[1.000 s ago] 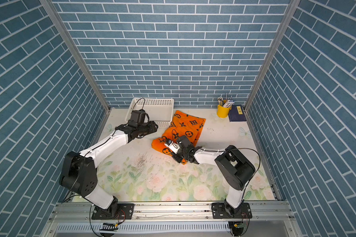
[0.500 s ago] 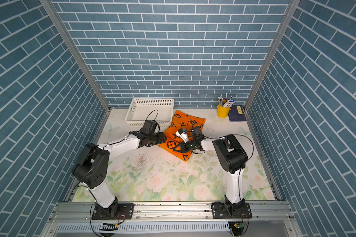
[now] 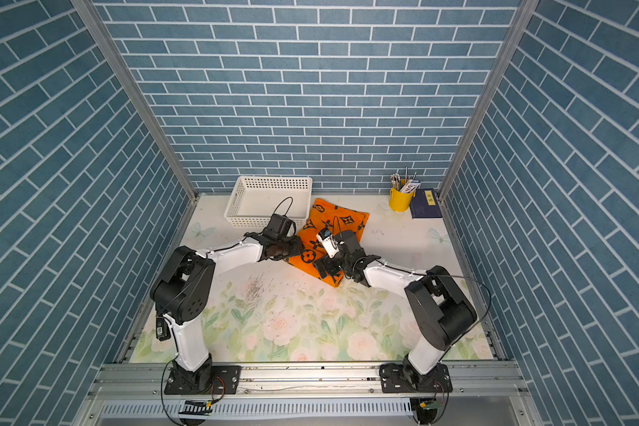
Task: Roll up the pillowcase
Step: Roll the pillowcase at the center of the board.
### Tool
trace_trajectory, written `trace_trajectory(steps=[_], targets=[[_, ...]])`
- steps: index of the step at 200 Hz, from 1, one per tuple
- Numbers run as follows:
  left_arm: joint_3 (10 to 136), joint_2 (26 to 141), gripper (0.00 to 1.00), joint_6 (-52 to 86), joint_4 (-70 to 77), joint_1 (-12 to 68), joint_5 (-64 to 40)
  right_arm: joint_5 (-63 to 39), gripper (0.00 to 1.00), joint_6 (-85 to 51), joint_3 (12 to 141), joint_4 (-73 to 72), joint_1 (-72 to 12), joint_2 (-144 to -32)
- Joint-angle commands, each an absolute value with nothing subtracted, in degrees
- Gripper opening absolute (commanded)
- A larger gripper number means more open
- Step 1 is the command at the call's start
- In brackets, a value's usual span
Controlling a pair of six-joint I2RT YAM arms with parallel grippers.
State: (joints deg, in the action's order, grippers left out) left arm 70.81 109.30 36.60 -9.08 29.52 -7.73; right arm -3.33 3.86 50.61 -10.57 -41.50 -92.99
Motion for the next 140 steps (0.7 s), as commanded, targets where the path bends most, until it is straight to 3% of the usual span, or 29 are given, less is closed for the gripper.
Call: trace_trajectory(steps=[1, 39, 70, 91, 103, 124, 140], targets=[[70.40, 111.71, 0.51, 36.63, -10.72, 30.33, -9.14, 13.28, 1.00, 17.31, 48.35, -15.69, -46.92, -92.61], [70.17, 111.49, 0.51, 36.48, -10.81, 30.37, -9.05, 17.76, 0.99, 25.52, 51.82, -17.08, -52.10, -99.42], [70.05, 111.20, 0.51, 36.49, -10.83, 30.32, -8.96, 19.96, 0.82, 28.04, 53.00, -17.39, -52.71, -104.14], [70.37, 110.80, 0.51, 36.41, -11.13, 30.30, -8.97, 19.14, 0.57, 28.06, 52.88, -16.29, -52.73, -105.72], [70.68, 109.94, 0.51, 36.25, -11.75, 30.12, -8.51, 17.46, 0.33, 26.69, 52.99, -14.74, -52.69, -105.58], [70.68, 106.91, 0.52, 36.12, -12.60, 29.05, -8.00, 12.23, 0.09, 23.09, 53.44, -10.92, -52.66, -104.64], [70.51, 103.91, 0.54, 36.11, -13.58, 27.28, -7.49, 7.48, 0.02, 20.22, 53.97, -7.63, -52.65, -104.28]])
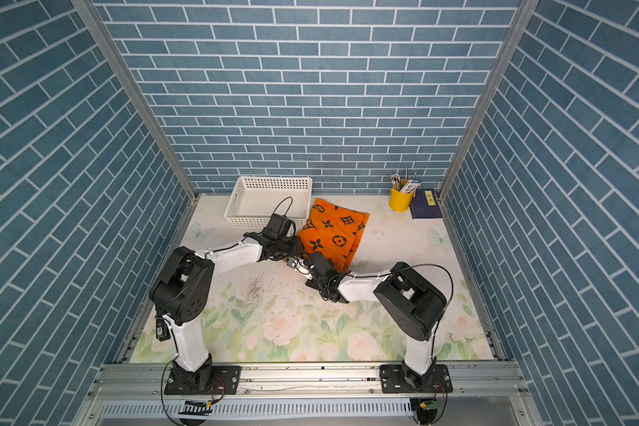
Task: Roll up the pillowcase
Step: Roll the pillowcase at the center of the board.
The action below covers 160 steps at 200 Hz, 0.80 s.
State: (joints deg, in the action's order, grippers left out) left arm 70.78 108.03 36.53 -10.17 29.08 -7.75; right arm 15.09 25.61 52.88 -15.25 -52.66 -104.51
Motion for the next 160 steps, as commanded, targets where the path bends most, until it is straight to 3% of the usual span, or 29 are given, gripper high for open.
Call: trace_trajectory(steps=[1, 77, 111, 160], targets=[[70.54, 103.77, 0.54, 36.07, -13.64, 27.18, -7.48, 7.17, 0.01, 20.08, 54.06, -7.46, -52.65, -104.26], [64.51, 88.22, 0.58, 33.73, -17.96, 16.68, -7.44, -19.07, 0.00, 3.90, 54.21, -1.50, -52.83, -100.55], [60.64, 84.91, 0.58, 33.41, -17.56, 16.52, -9.30, -30.19, 0.00, -1.10, 52.04, -4.59, -50.05, -101.35], [53.88, 84.07, 0.57, 33.90, -13.05, 20.02, -12.63, -46.13, 0.04, -4.52, 57.12, -3.99, -40.61, -112.67]])
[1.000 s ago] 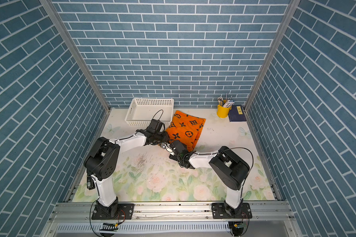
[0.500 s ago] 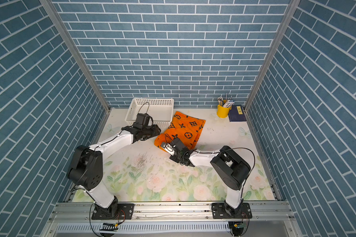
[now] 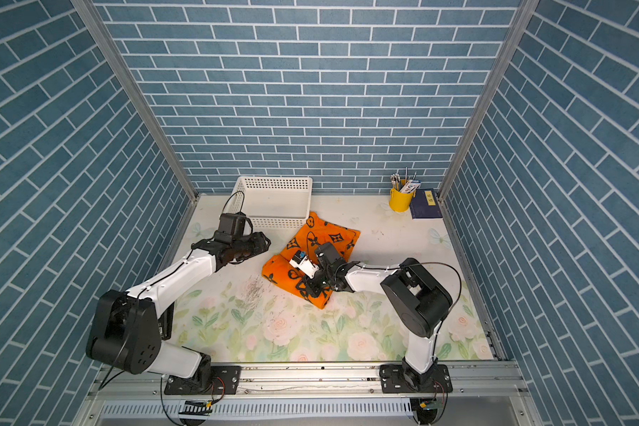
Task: Roll up the pillowcase
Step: Roll the pillowcase at the center of the board.
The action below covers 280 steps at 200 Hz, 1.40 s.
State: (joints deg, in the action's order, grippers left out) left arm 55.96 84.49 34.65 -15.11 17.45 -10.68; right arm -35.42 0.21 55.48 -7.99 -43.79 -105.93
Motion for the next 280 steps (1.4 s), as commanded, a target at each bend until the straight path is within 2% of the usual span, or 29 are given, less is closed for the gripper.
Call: trace_trajectory(steps=[1, 27, 39, 55, 63, 68, 82, 114, 123, 137, 151, 193, 213, 225, 232, 251, 267, 275, 280], targets=[[53.79, 84.14, 0.57, 33.96, -12.98, 20.21, -12.64, -46.36, 0.04, -4.63, 57.30, -3.93, -40.43, -112.89], [52.74, 87.59, 0.55, 34.79, -11.13, 23.92, -11.84, -49.38, 0.09, -6.15, 61.06, -2.56, -37.72, -116.79], [52.88, 89.75, 0.55, 35.34, -10.77, 25.55, -10.61, -48.94, 0.17, -6.73, 61.70, -2.29, -36.99, -117.41], [53.32, 93.36, 0.53, 36.55, -10.81, 26.55, -10.01, -48.27, 0.23, -7.51, 61.58, -2.60, -36.15, -117.13], [53.74, 95.13, 0.52, 37.01, -10.65, 26.91, -9.78, -47.43, 0.33, -7.83, 61.24, -2.80, -35.95, -116.39], [54.06, 96.01, 0.52, 37.13, -10.40, 27.12, -9.71, -45.96, 0.41, -7.86, 60.81, -2.95, -35.91, -115.39], [55.62, 98.30, 0.52, 37.25, -10.28, 27.93, -9.34, -41.17, 0.56, -7.38, 59.36, -3.40, -35.88, -112.03], [59.30, 102.00, 0.52, 36.69, -10.89, 28.56, -8.70, -20.59, 0.73, -2.33, 56.30, -2.57, -37.56, -101.07], [59.74, 102.64, 0.52, 36.48, -10.90, 28.51, -8.79, -13.09, 0.82, 0.90, 55.65, -2.25, -39.41, -98.20], [60.16, 103.29, 0.52, 36.20, -11.16, 28.62, -8.79, -1.82, 0.89, 6.80, 54.37, -3.35, -43.70, -95.09], [60.55, 103.64, 0.52, 36.00, -11.46, 28.63, -8.79, 5.69, 0.90, 12.95, 52.98, -5.62, -48.21, -93.98], [61.34, 104.27, 0.52, 35.67, -12.47, 28.58, -8.11, 14.87, 0.91, 22.48, 53.38, -9.74, -56.04, -99.35], [61.48, 104.14, 0.52, 35.58, -12.83, 28.59, -8.00, 16.87, 0.87, 23.37, 54.81, -9.44, -56.60, -102.89], [61.57, 103.76, 0.52, 35.59, -13.05, 28.56, -7.72, 16.85, 0.78, 23.25, 55.37, -8.71, -56.60, -103.90], [61.63, 103.50, 0.52, 35.44, -13.16, 28.53, -7.57, 16.14, 0.69, 23.01, 55.52, -8.21, -56.61, -103.93], [62.57, 102.72, 0.52, 35.26, -14.04, 28.46, -7.14, 11.07, 0.34, 21.26, 55.90, -5.59, -56.65, -103.29], [63.62, 101.76, 0.53, 35.07, -14.87, 27.99, -7.21, 5.92, 0.11, 18.73, 56.46, -2.90, -56.37, -103.17], [64.19, 100.81, 0.54, 35.07, -15.10, 27.37, -8.06, 3.39, 0.03, 16.96, 56.68, -1.82, -56.11, -103.15], [64.55, 100.08, 0.54, 35.12, -15.13, 26.94, -8.37, 1.07, 0.01, 15.89, 56.74, -1.11, -55.92, -103.10]])
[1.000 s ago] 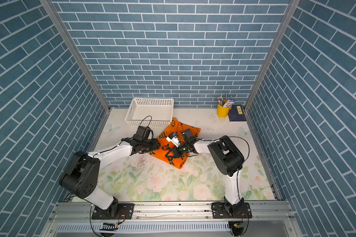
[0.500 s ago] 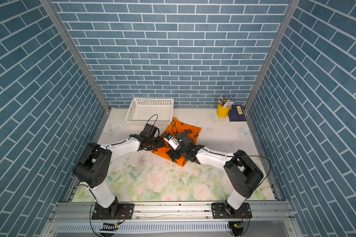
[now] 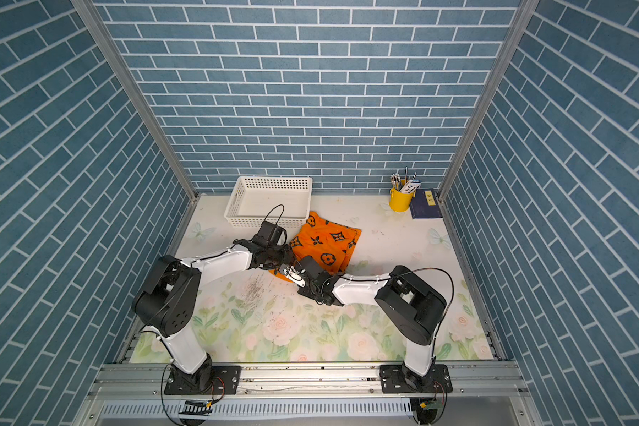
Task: Roll up the pillowcase
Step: Roll the pillowcase at the center of the board.
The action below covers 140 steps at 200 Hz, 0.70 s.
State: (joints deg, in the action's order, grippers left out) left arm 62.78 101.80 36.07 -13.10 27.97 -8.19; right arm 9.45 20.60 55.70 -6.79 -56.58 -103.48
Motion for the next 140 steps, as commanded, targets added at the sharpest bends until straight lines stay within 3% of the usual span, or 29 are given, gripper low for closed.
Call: trace_trajectory(steps=[1, 45, 99, 140], targets=[[64.62, 99.92, 0.54, 35.14, -15.17, 26.87, -8.45, 0.58, 0.01, 15.68, 56.76, -0.95, -55.86, -103.10], [67.63, 92.06, 0.60, 34.48, -17.50, 21.89, -8.83, -21.69, 0.00, 7.05, 58.27, 3.52, -52.08, -103.56], [61.12, 88.26, 0.60, 34.32, -14.66, 21.05, -10.33, -40.55, 0.06, -1.82, 59.50, -0.53, -38.53, -109.37], [59.68, 92.67, 0.58, 35.48, -9.89, 24.48, -11.51, -48.26, 0.23, -6.58, 63.98, -0.08, -32.26, -116.99]])
